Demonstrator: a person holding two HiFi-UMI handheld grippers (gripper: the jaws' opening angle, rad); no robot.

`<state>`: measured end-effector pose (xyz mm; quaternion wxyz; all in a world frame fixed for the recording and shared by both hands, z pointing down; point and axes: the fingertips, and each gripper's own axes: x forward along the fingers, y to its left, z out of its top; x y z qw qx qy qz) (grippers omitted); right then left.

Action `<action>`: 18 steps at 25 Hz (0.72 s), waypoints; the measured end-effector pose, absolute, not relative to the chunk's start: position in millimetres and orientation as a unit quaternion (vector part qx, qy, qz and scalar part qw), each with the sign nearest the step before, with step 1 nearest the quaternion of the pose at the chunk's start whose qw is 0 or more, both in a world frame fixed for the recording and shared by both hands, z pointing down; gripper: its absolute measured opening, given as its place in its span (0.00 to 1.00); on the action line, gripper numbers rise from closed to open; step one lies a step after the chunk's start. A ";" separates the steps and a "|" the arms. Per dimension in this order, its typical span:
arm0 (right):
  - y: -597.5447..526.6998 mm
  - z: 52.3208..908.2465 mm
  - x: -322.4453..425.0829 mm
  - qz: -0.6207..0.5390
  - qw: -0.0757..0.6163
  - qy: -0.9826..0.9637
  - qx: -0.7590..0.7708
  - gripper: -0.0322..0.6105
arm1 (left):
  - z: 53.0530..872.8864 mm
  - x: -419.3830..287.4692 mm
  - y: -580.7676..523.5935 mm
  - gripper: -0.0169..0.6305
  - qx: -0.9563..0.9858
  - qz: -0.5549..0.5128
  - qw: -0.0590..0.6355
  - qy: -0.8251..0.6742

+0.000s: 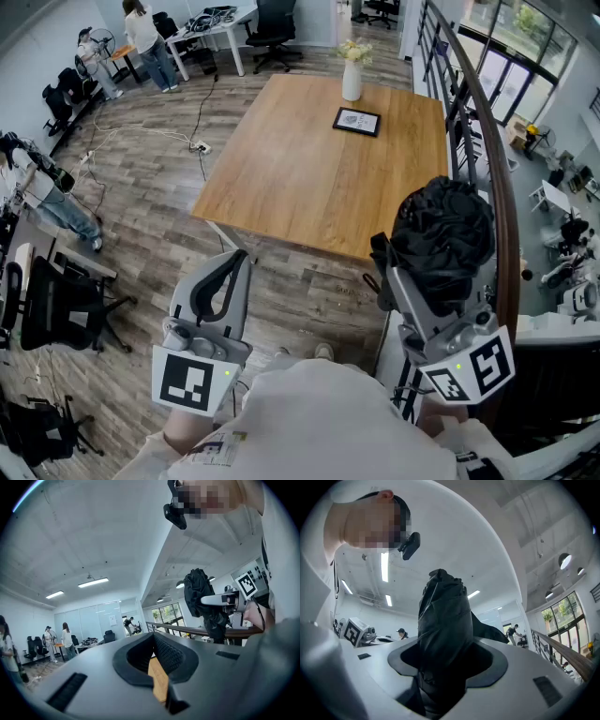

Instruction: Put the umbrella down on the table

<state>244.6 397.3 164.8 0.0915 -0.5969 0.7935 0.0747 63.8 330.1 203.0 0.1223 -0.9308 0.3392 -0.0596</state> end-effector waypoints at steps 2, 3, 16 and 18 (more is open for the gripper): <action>396.1 167.2 244.7 0.070 0.085 0.800 -0.590 0.47 | 204.6 67.4 331.3 0.05 -0.932 -0.062 0.116 0.337; 394.5 168.4 244.4 0.066 0.083 0.803 -0.586 0.47 | 204.7 68.8 330.7 0.05 -0.933 -0.063 0.113 0.337; 377.6 184.7 252.5 0.024 0.083 0.806 -0.585 0.47 | 207.8 75.8 314.7 0.05 -0.936 -0.058 0.097 0.335; 377.5 185.2 255.1 0.019 0.089 0.808 -0.582 0.47 | 203.4 75.8 314.0 0.05 -0.936 -0.042 0.109 0.333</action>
